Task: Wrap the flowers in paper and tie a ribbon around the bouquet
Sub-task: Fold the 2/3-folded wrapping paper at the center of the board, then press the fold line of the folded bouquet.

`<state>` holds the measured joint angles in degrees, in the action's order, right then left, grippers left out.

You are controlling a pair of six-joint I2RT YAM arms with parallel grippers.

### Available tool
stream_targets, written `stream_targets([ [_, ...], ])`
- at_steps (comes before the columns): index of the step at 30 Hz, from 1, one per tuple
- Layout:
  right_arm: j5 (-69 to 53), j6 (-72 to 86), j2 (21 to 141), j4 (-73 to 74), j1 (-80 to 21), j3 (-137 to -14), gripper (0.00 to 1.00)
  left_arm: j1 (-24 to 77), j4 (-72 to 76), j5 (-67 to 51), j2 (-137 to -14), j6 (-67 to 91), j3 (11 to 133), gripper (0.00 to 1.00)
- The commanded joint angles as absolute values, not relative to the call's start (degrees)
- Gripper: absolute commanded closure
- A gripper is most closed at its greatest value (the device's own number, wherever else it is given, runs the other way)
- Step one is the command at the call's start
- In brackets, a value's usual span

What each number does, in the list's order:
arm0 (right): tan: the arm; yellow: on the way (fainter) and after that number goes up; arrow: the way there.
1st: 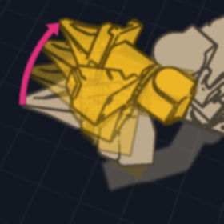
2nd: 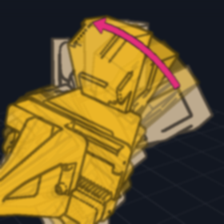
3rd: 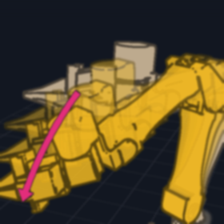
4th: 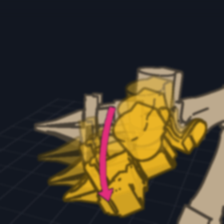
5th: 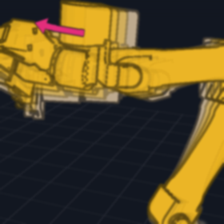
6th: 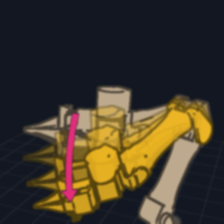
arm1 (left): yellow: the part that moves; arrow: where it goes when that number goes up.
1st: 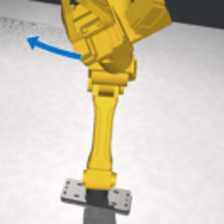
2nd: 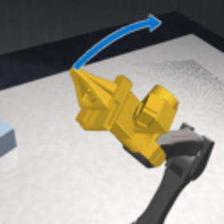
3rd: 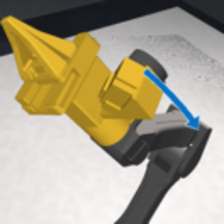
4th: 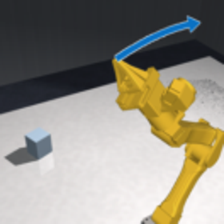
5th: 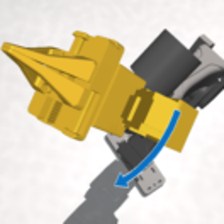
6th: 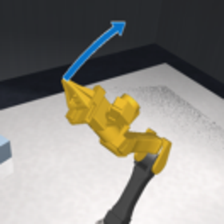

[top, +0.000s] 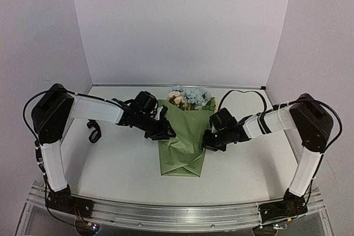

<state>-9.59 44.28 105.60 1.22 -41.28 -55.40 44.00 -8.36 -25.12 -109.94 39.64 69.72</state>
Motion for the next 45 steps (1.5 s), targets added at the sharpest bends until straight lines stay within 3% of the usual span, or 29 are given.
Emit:
stream_targets([
  [1,-9.9,42.6,104.5,3.8,-41.3,-57.2,1.0,38.0,-6.6,-25.7,-108.4,41.2,72.4,0.69],
  [11,-9.7,41.1,104.5,7.3,-41.3,-58.8,1.0,31.8,-2.4,-31.7,-116.9,43.5,76.4,0.71],
  [19,-10.1,39.7,103.8,9.1,-41.3,-61.0,1.0,30.3,-4.1,-30.2,-108.3,40.8,72.4,0.69],
  [24,-9.0,37.5,104.4,12.6,-41.3,-64.1,0.98,36.7,-9.1,-32.6,-103.6,35.6,70.3,0.74],
  [31,-5.8,36.1,104.5,15.4,-41.3,-64.9,0.98,46.8,-11.1,-38.1,-109.3,32.4,69.9,0.85],
  [39,-4.1,37.0,102.7,16.5,-41.3,-63.5,0.98,51.2,-11.4,-39.3,-115.5,32.7,72.7,0.88],
  [42,-4.5,37.9,101.2,17.2,-41.4,-62.9,0.91,51.6,-11.5,-39.0,-116.8,32.8,73.3,0.88],
  [45,-5.0,39.2,98.9,18.6,-41.6,-62.2,0.75,51.8,-11.4,-39.2,-118.2,32.9,73.5,0.89],
])
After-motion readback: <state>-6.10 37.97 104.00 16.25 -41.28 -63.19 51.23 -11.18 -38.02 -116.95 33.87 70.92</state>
